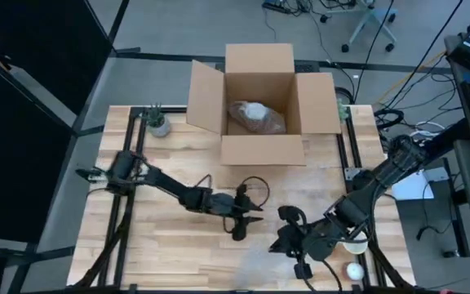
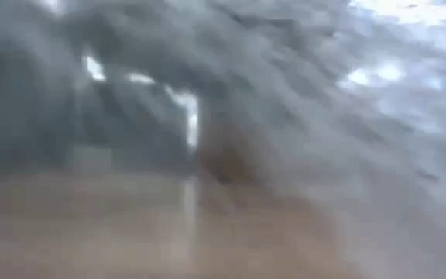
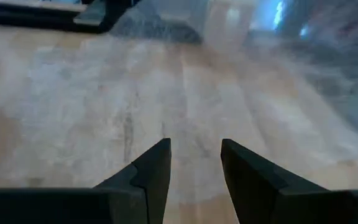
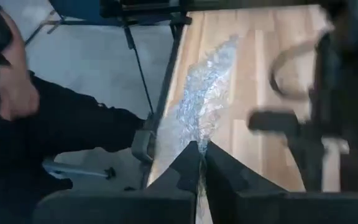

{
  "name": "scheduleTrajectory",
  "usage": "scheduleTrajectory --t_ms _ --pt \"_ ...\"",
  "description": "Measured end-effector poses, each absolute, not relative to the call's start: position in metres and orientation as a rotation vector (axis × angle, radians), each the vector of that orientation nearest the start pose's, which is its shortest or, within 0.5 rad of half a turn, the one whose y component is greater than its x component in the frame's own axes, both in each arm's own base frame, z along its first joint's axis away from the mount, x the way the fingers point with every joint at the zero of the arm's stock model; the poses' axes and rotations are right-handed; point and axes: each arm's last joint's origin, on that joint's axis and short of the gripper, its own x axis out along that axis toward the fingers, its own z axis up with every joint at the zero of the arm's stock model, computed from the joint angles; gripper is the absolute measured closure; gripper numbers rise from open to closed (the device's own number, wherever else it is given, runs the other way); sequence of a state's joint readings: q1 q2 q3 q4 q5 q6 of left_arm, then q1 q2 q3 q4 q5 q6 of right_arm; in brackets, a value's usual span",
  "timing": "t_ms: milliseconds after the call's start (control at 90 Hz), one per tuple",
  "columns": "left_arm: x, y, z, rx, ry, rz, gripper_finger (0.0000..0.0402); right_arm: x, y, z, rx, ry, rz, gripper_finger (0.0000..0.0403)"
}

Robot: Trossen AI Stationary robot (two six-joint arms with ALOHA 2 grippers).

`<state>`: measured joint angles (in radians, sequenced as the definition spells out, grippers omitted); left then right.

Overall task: Wrap mug
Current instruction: Wrap the orange patterned mug with the transparent bubble wrap

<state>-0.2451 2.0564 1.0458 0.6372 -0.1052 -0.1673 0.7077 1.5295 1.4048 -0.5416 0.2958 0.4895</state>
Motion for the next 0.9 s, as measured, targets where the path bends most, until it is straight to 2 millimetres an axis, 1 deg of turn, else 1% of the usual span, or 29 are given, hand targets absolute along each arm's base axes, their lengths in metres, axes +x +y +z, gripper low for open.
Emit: scheduleTrajectory --t_ms 67,156,278,378,489,667,778,900 --pt "0.409 -0.095 0.112 -0.092 0.452 -0.090 0.0272 0.257 0.214 0.337 0.158 0.666 0.247 0.0403" --pt "0.411 -0.089 0.092 -0.090 0.570 -0.060 0.0272 0.254 0.218 0.337 0.174 0.671 0.255 0.0403" --pt "0.408 -0.079 0.089 -0.153 0.677 0.011 0.0272 0.248 0.224 0.337 0.165 0.659 0.241 0.0403" --pt "0.399 -0.076 0.089 -0.146 0.794 0.053 0.0272 0.244 0.228 0.337 0.171 0.641 0.198 0.0403" --pt "0.386 -0.082 0.097 -0.142 0.905 0.081 0.0272 0.235 0.235 0.336 0.178 0.635 0.171 0.0403" --pt "0.353 -0.101 0.126 -0.173 1.071 0.135 0.0272 0.215 0.247 0.323 0.214 0.629 0.071 0.0403" --pt "0.329 -0.116 0.141 -0.178 1.159 0.182 0.0272 0.203 0.250 0.303 0.240 0.659 0.010 0.0403" --pt "0.308 -0.128 0.151 -0.176 1.226 0.252 0.0272 0.195 0.247 0.272 0.284 0.716 -0.053 0.0403"
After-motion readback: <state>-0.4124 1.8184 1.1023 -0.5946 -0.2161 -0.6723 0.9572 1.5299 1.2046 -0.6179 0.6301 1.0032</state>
